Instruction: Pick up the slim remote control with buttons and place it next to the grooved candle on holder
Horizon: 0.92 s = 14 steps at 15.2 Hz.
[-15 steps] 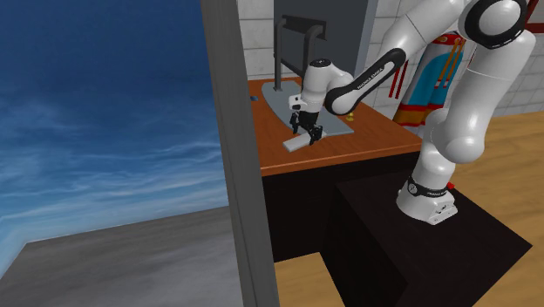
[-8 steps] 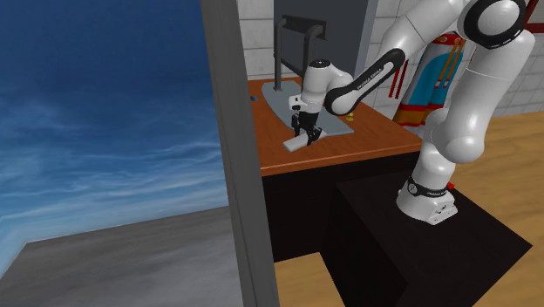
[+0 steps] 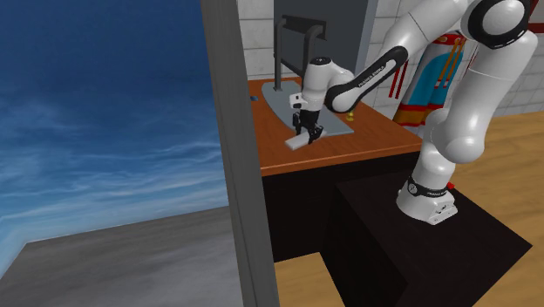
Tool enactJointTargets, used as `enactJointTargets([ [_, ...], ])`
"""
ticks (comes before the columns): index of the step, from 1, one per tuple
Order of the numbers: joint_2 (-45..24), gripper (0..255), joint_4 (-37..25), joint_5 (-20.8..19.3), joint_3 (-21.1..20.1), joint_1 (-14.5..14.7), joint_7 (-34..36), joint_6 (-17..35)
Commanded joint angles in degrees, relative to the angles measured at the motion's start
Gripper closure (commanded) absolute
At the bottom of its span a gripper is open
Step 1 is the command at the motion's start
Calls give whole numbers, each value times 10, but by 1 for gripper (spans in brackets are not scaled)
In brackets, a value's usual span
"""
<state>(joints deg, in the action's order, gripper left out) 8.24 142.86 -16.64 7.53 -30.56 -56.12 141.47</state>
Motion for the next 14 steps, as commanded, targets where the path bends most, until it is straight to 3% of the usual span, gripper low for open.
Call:
enactJointTargets([
  [1,16,255,-7,3,3,-3,-4,-18],
  [14,72,255,-59,21,-3,0,-27,-125],
])
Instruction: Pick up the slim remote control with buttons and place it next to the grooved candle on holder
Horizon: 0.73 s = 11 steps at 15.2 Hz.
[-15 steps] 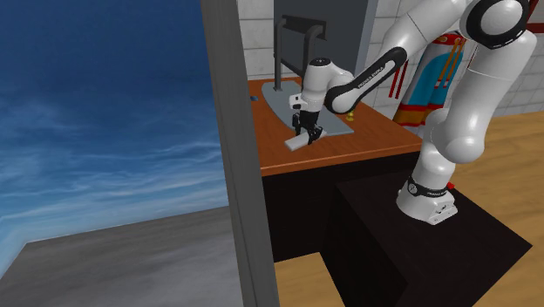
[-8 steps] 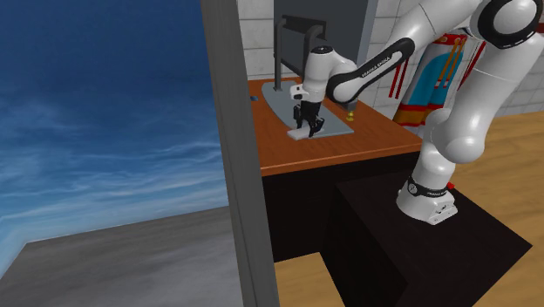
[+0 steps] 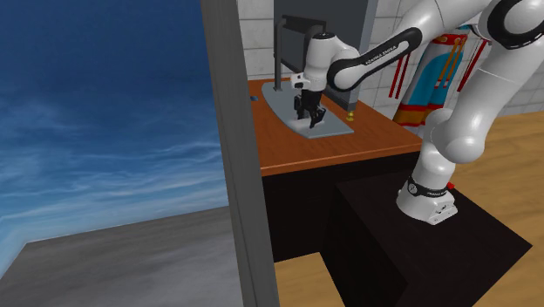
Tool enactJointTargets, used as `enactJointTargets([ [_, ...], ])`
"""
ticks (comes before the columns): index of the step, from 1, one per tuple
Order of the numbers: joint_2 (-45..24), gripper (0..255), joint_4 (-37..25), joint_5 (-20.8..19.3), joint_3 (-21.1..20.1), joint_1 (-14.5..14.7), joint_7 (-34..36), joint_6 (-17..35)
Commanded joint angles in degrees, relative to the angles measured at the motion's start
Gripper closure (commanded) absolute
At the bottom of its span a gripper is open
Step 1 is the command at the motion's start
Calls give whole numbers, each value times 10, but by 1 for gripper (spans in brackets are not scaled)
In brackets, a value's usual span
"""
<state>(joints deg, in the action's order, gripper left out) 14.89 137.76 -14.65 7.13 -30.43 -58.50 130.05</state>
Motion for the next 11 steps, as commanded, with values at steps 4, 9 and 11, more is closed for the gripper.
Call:
enactJointTargets([
  [4,18,255,-29,6,0,0,-9,-43],
  [9,30,255,-56,11,-2,2,-16,-83],
  [11,34,255,-68,12,-3,2,-19,-98],
])
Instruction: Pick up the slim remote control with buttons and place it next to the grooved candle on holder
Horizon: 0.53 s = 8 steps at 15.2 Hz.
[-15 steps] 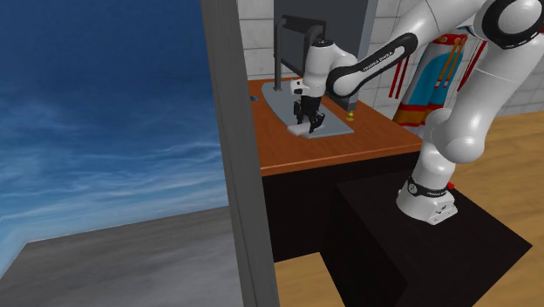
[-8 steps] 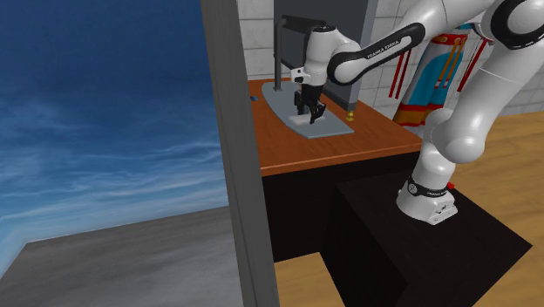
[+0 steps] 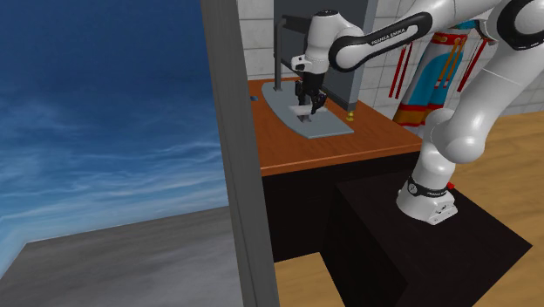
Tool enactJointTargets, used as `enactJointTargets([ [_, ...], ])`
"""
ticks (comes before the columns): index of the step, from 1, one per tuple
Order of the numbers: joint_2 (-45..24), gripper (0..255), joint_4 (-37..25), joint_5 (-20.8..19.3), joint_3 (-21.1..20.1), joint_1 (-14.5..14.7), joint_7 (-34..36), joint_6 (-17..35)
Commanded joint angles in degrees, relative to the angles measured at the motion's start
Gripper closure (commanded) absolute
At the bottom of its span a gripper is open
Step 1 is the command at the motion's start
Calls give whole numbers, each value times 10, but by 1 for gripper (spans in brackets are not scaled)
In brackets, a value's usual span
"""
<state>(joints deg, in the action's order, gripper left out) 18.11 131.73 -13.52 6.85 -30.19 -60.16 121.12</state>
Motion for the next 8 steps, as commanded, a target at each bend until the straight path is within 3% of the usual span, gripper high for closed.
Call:
enactJointTargets([
  [1,3,255,-14,2,0,0,-4,-17],
  [8,12,255,-58,7,-2,2,-13,-69],
])
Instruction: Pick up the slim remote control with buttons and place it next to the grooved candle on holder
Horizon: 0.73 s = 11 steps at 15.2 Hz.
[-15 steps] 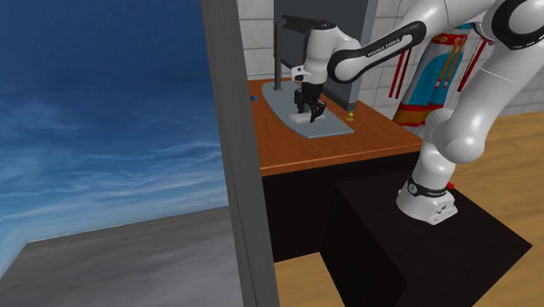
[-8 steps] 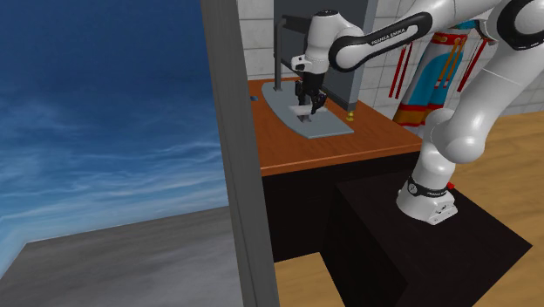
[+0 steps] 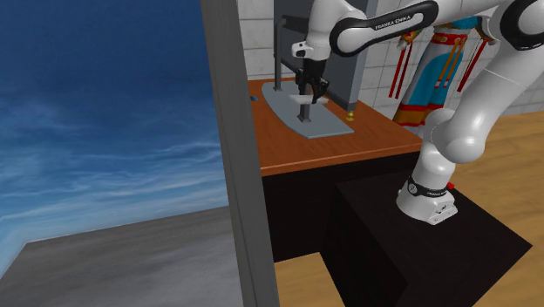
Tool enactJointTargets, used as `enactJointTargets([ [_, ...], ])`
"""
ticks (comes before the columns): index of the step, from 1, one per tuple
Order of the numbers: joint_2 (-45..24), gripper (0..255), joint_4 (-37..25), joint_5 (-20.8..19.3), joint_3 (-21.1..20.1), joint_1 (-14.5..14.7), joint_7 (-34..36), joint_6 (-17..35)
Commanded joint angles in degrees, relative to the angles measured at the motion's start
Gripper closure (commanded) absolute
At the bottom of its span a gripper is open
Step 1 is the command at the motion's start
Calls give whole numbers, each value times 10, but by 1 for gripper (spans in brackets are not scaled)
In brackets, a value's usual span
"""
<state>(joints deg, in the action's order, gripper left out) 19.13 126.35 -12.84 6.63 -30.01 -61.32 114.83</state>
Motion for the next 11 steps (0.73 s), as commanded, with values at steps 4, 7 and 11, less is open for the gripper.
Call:
enactJointTargets([
  [4,66,255,52,-12,24,-21,-39,-6],
  [7,110,255,87,-19,36,-49,-74,-9],
  [11,83,0,90,-21,-59,-55,-82,24],
])
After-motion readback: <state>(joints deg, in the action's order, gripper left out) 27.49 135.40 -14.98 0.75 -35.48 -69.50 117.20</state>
